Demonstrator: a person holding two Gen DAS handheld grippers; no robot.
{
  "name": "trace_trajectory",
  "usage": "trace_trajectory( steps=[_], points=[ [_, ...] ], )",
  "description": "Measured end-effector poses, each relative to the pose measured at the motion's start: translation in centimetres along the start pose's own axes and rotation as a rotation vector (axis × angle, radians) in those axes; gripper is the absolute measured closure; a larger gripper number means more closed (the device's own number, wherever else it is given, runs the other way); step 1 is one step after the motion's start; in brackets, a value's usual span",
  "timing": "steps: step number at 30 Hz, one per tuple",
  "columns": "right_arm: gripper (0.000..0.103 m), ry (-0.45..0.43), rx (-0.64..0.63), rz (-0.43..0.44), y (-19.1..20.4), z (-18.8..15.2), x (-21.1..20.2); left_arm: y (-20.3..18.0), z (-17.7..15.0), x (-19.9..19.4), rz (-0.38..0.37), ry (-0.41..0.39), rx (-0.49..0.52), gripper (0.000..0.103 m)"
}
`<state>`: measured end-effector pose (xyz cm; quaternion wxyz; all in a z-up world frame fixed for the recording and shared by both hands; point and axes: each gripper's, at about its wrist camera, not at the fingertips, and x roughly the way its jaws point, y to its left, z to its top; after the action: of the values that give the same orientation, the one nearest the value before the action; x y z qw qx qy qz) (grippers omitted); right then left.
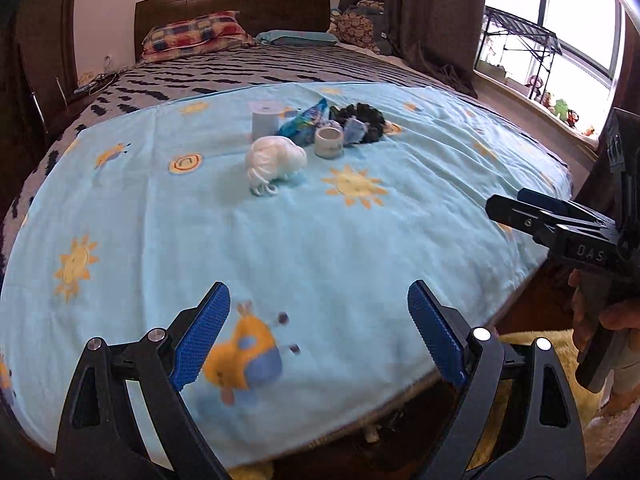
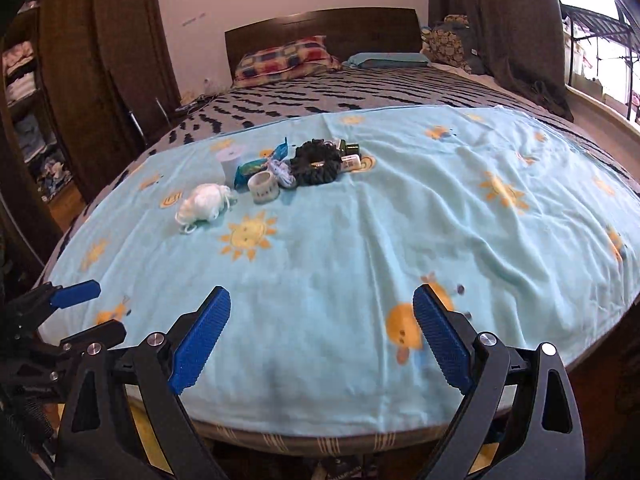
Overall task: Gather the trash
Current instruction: 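Grasp the white yarn ball with the left tool while the right tool grasps the tape roll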
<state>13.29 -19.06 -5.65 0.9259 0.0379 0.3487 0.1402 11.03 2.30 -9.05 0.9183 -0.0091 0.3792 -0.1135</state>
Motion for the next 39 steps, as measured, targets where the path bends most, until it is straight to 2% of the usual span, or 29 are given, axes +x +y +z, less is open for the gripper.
trace_trajectory(
  steps=[6, 16, 20, 23, 25, 26, 29, 32, 37, 39],
  points=[
    [0.010, 0.020, 0.001, 0.000, 0.3, 1.8, 3.1, 1.9, 3.0, 2.9, 0.011, 0.000, -0.037, 0.017],
    [0.010, 0.034, -0.014, 0.014, 0.9, 4.4, 7.2, 3.7, 7.7, 8.0, 0.043, 0.015, -0.041, 0.019],
    [0.010, 0.032, -0.006, 0.028, 0.9, 5.2, 8.0, 4.1, 8.9, 10.0, 0.039, 0.037, -0.044, 0.023],
    [0.010, 0.032, -0.015, 0.034, 1.2, 5.7, 8.7, 4.1, 9.5, 11.6, 0.037, 0.060, -0.036, 0.031],
    [0.010, 0.034, -0.021, 0.043, 1.5, 5.9, 9.1, 4.3, 9.7, 12.6, 0.023, 0.081, -0.036, 0.041],
    [0.011, 0.036, -0.027, 0.047, 1.8, 6.0, 9.3, 4.4, 9.7, 12.9, 0.016, 0.090, -0.035, 0.051],
    [0.015, 0.049, -0.044, 0.061, 2.5, 6.2, 10.2, 4.7, 9.7, 12.6, 0.015, 0.086, -0.020, 0.057],
    [0.024, 0.064, -0.060, 0.077, 3.4, 6.1, 11.0, 5.4, 9.5, 11.8, 0.030, 0.070, -0.016, 0.059],
    [0.049, 0.096, -0.110, 0.101, 5.6, 6.1, 12.6, 8.0, 9.2, 10.7, 0.045, 0.055, -0.063, 0.059],
    [0.052, 0.121, -0.119, 0.099, 6.2, 6.3, 13.5, 8.5, 9.1, 10.4, 0.049, 0.052, -0.066, 0.059]
  ],
)
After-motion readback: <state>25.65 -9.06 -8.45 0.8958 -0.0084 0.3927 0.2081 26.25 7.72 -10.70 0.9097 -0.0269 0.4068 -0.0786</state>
